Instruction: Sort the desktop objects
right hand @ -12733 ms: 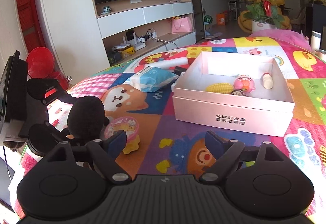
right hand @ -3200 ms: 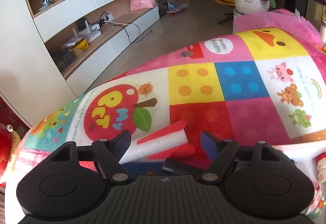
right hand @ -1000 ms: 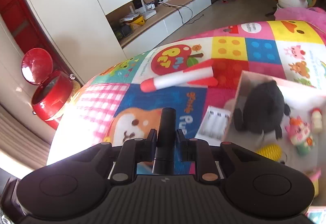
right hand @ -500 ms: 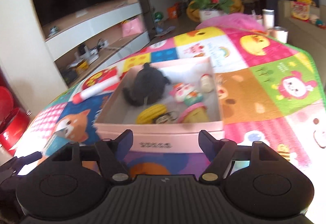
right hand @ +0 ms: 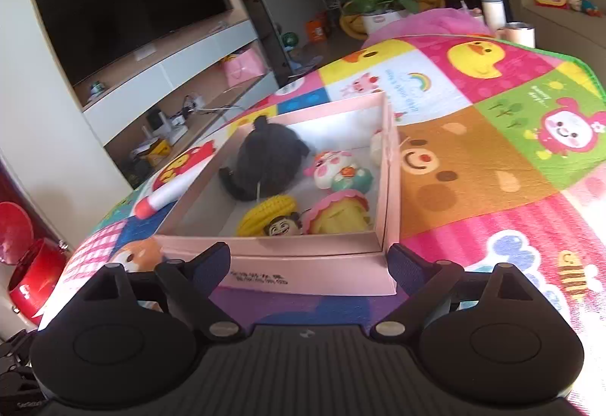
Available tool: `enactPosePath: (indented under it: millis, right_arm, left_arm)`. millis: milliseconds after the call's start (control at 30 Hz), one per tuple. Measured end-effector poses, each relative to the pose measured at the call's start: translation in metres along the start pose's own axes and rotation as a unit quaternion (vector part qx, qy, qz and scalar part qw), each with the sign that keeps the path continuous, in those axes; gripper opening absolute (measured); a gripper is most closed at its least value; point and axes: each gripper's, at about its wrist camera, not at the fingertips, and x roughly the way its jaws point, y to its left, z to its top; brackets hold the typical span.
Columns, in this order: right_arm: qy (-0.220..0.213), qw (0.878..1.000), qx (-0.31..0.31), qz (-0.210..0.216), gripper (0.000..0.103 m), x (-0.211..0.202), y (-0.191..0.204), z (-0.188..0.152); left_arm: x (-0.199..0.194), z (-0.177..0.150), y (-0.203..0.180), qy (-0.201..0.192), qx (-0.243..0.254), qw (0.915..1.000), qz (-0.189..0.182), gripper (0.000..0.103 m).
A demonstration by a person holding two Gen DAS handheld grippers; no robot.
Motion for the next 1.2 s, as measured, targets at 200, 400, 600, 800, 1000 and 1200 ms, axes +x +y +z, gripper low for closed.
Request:
enactPosePath:
  millis: [200, 400, 600, 800, 1000, 1200]
  right_arm:
    - [-0.029, 0.995, -0.090, -0.005, 0.092, -0.014, 0.036, -0.013]
    - [-0.032, 0.980, -0.195, -0.032, 0.096, -0.031, 0.065, -0.047]
    - [-0.055, 0.968, -0.244, -0.003, 0.098, -0.052, 0.085, -0.060]
    - [0.047, 0.992, -0.096, 0.062, 0.100, -0.018, 0.049, -0.023]
    - [0.014, 0.999, -0.046, -0.004, 0.100, 0.005, 0.014, -0.005]
    - [-0.019, 0.998, -0.047, -0.028, 0.100, -0.007, 0.004, 0.006]
  left_arm:
    - [0.013, 0.004, -0.006, 0.027, -0.009, 0.9995, 0.014, 0.103]
    - [0.036, 0.018, -0.004, 0.044, -0.028, 0.9979, 0.038, 0.103]
    - [0.033, 0.027, 0.008, 0.033, -0.024, 0.9979, 0.050, 0.103]
    - [0.023, 0.022, 0.023, 0.032, -0.051, 0.9974, 0.038, 0.103]
    - [0.017, 0.021, 0.014, 0.028, -0.034, 0.9990, 0.009, 0.103]
    - [0.019, 0.022, 0.007, 0.028, -0.033, 0.9991, 0.003, 0.103]
